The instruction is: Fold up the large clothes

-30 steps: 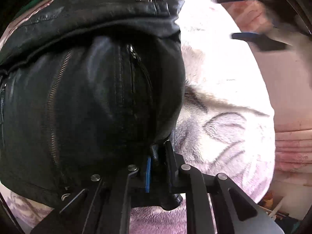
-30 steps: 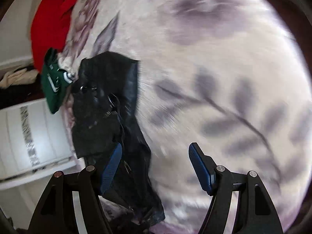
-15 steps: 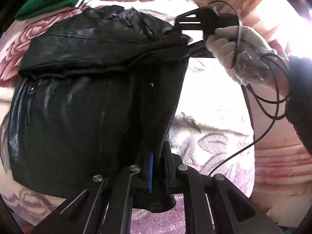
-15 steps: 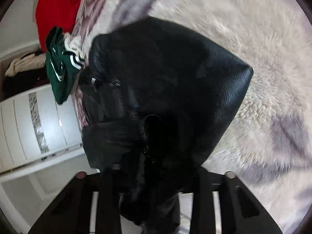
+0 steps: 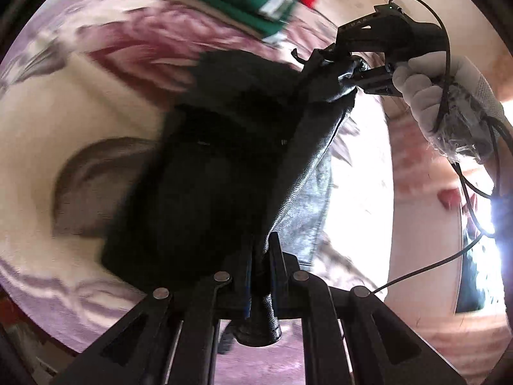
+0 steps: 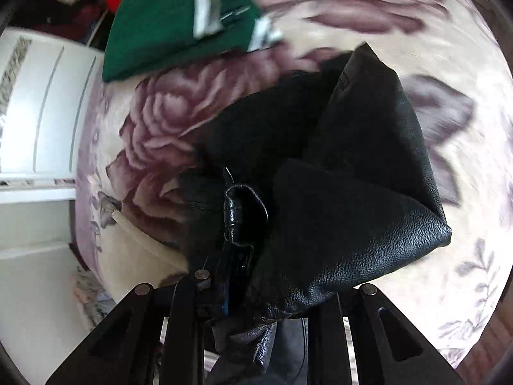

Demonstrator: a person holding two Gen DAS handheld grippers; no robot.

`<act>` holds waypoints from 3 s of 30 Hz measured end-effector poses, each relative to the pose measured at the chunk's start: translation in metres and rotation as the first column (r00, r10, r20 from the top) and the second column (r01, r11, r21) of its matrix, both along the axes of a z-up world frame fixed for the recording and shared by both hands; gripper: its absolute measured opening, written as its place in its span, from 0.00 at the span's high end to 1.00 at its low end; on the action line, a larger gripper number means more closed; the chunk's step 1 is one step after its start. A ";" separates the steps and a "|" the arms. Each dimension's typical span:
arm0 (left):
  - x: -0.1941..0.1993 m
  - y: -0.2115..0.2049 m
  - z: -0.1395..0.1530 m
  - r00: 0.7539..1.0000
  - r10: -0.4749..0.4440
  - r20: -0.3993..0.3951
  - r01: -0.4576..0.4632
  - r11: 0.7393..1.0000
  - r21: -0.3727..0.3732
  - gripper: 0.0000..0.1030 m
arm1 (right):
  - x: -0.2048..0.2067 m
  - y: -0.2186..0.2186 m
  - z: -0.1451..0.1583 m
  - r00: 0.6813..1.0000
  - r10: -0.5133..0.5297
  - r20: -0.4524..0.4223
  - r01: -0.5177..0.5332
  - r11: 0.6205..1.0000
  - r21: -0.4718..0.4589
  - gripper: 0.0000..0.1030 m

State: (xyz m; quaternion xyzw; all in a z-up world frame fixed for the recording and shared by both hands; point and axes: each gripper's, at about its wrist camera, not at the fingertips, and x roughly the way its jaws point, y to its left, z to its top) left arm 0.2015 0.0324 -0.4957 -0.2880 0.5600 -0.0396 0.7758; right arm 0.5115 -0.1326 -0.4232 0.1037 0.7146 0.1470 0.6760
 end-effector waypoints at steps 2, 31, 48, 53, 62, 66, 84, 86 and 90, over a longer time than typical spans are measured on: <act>-0.007 0.016 -0.017 0.999 0.043 -0.028 -0.043 0.999 -0.017 0.94 | 0.003 0.043 -0.014 1.000 0.025 -0.017 -0.026 0.999 -0.036 0.78; 0.036 0.080 -0.117 0.979 -0.133 -0.155 0.113 0.985 -0.130 0.92 | -0.267 -0.095 -0.135 0.840 -0.422 -0.341 0.476 0.874 0.093 0.68; 0.099 0.122 -0.049 0.987 -0.125 -0.102 0.104 0.976 -0.190 0.23 | -0.220 -0.133 -0.065 0.880 -0.385 -0.278 0.433 0.891 0.137 0.32; 0.207 0.098 -0.066 0.990 -0.142 0.001 0.140 0.980 -0.142 0.23 | -0.125 -0.164 -0.062 0.888 -0.447 -0.111 0.459 0.875 0.154 0.32; 0.262 0.079 -0.080 0.970 -0.205 0.134 0.231 0.946 -0.227 0.95 | 0.029 -0.163 -0.123 0.896 -0.437 -0.072 0.438 0.851 0.289 0.50; 0.277 0.076 -0.079 0.968 -0.201 0.150 0.234 0.937 -0.261 0.95 | 0.013 -0.182 -0.105 0.850 -0.526 -0.036 0.506 0.795 0.334 0.89; 0.226 0.181 -0.051 0.997 0.073 0.002 -0.073 0.997 -0.031 0.41 | -0.038 -0.079 -0.005 0.996 -0.075 -0.041 0.082 0.971 0.226 0.62; 0.191 0.197 -0.054 0.990 0.128 -0.052 -0.124 0.989 0.081 0.41 | -0.044 -0.026 -0.011 0.998 0.043 -0.049 -0.032 0.978 0.207 0.62; 0.122 0.223 -0.095 0.961 0.196 -0.195 -0.162 0.971 0.178 0.41 | -0.061 0.044 -0.052 0.980 0.188 -0.063 -0.187 0.982 0.023 0.63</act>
